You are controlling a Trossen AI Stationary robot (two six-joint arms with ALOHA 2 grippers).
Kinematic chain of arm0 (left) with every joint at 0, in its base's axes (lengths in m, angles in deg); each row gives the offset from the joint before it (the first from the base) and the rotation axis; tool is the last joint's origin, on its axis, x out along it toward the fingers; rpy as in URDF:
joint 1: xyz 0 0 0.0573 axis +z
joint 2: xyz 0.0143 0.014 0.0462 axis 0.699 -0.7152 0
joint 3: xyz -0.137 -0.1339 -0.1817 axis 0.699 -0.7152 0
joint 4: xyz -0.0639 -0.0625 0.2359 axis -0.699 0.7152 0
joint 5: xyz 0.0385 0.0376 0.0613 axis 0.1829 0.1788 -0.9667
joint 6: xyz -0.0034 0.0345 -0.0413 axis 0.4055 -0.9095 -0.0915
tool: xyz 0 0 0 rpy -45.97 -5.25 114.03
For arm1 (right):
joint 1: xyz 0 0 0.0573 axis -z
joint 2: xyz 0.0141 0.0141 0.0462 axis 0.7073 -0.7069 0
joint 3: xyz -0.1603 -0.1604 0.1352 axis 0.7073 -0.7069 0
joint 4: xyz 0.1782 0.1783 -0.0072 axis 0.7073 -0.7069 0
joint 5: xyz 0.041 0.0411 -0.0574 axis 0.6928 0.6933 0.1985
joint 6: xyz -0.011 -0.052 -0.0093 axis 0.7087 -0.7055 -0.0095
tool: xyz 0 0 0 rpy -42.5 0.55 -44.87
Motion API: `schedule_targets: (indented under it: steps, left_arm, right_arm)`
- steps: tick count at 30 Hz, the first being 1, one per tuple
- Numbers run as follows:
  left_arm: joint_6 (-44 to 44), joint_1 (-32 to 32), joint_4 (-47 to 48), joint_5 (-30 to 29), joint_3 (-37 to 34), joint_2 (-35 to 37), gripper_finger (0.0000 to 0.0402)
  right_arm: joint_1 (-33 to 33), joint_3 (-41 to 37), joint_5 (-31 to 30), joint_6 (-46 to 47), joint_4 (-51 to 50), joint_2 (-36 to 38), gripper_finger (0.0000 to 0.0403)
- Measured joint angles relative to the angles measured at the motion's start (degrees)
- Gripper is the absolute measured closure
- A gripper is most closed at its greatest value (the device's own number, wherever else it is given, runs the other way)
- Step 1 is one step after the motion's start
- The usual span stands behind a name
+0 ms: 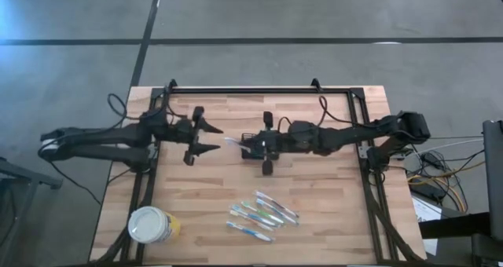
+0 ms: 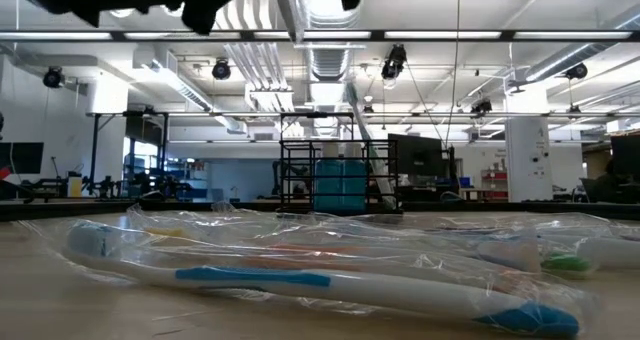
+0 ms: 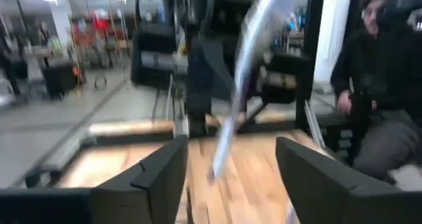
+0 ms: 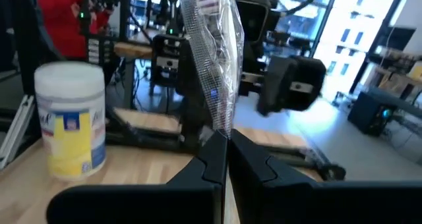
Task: Pick & Place toothbrushing station
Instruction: Put the top purple toothbrush into the black organizer
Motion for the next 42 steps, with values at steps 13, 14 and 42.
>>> schedule_targets:
  steps: [13,14,42]
  left_arm:
    - [1.3,-0.2,-8.9,7.3,6.3,-11.5,0.0162]
    - [1.4,-0.3,-9.1,7.3,6.7,-12.4,0.0163]
    - [-1.8,-0.6,-12.7,8.1,10.1,-16.4,0.0382]
  right_arm:
    - [1.4,2.1,-0.2,-1.9,-1.6,-0.4,0.0394]
    - [1.7,1.9,-0.3,-1.8,-1.6,-0.4,0.0394]
    - [1.9,1.5,0.0,-2.7,-1.4,-0.4,0.0394]
